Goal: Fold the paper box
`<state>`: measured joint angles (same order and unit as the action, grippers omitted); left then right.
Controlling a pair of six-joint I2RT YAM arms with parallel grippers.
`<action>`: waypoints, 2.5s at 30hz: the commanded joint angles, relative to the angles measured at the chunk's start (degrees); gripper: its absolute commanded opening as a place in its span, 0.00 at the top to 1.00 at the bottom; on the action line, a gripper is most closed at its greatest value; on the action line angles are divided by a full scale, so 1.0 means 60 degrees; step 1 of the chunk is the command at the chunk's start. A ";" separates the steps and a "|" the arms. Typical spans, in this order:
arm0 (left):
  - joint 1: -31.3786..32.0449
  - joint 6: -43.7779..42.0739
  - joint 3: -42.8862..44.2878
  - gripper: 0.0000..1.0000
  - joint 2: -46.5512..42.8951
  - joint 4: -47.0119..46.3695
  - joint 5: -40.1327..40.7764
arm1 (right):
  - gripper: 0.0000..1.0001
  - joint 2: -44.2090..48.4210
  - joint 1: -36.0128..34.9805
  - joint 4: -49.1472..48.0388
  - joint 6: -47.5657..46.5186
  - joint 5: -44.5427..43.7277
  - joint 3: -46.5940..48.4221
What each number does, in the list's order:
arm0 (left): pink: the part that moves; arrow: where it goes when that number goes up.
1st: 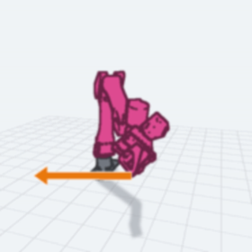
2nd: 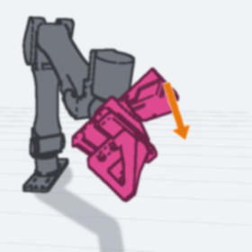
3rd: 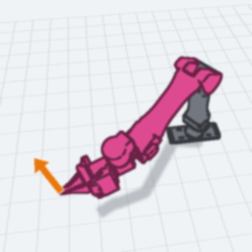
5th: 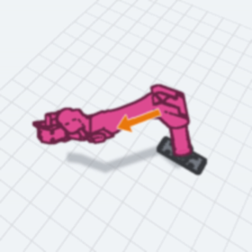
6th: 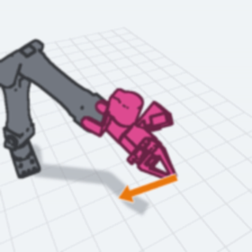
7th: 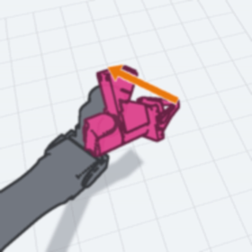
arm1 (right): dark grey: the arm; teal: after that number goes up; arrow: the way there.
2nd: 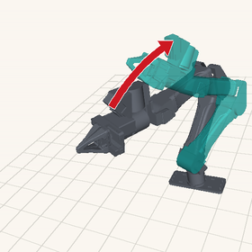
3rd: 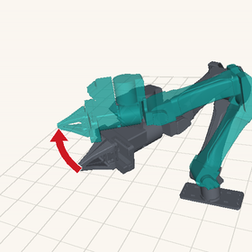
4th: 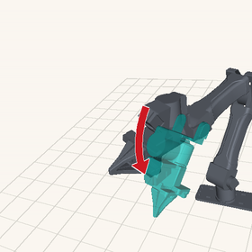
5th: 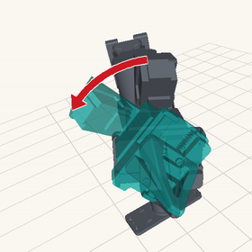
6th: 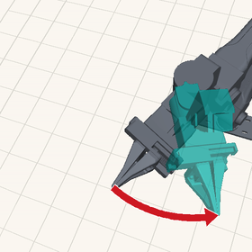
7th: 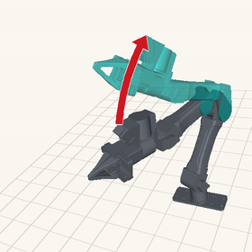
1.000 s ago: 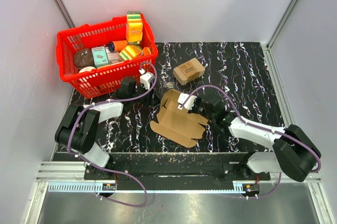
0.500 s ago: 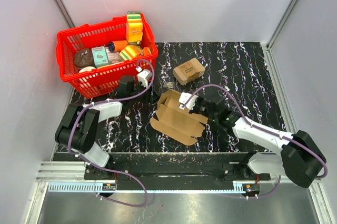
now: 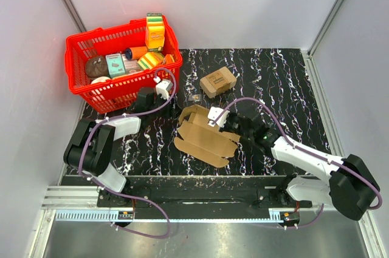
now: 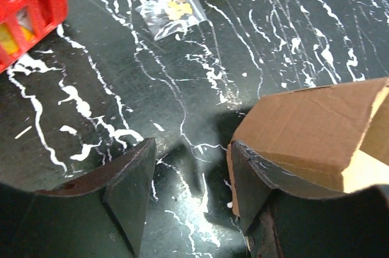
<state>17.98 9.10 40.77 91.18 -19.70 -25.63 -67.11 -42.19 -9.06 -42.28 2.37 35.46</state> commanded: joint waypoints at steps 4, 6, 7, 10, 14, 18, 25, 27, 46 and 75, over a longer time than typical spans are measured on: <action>-0.0081 0.0167 -0.0466 0.41 -0.1205 -0.0173 0.1691 | 0.99 -0.0284 0.0293 -0.0423 0.0367 -0.0058 0.0403; -0.0081 0.0196 -0.0672 0.40 -0.1469 -0.0231 0.2072 | 1.00 -0.0474 0.0411 -0.0599 0.0469 0.0014 0.0374; -0.0096 0.0211 -0.0731 0.40 -0.1557 -0.0261 0.2233 | 1.00 -0.0533 0.0455 -0.0686 0.0470 0.0029 0.0388; -0.0081 0.0211 -0.0906 0.39 -0.1778 -0.0378 0.2469 | 1.00 -0.0840 0.0557 -0.0702 0.0368 -0.0029 0.0461; -0.0081 0.0226 -0.0907 0.38 -0.1764 -0.0393 0.2440 | 1.00 -0.1207 0.0631 -0.0716 0.0279 -0.0132 0.0593; -0.0081 0.0241 -0.0907 0.38 -0.1734 -0.0436 0.2367 | 1.00 -0.1543 0.0689 -0.0746 0.0207 -0.0205 0.0710; -0.0081 0.0226 -0.1082 0.38 -0.1851 -0.0787 0.1841 | 1.00 -0.2041 0.0851 -0.0775 0.0074 -0.0205 0.0886; -0.0096 0.0182 -0.1156 0.41 -0.1866 -0.0890 0.1578 | 1.00 -0.2144 0.0895 -0.0790 0.0074 -0.0161 0.0901; 0.0783 -0.0667 -0.0644 1.00 -0.1266 0.0455 -0.1017 | 0.99 -0.2145 0.0939 -0.0936 0.0118 -0.0219 0.0872; 0.1456 -0.1444 0.1143 1.00 0.0580 0.3487 0.0741 | 0.99 -0.1720 0.0939 -0.0512 -0.0365 -0.0879 0.0872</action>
<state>25.71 2.07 44.71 93.08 -0.14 -21.39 -79.57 -36.88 -11.70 -43.38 -1.30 38.37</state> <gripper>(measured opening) 0.013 0.011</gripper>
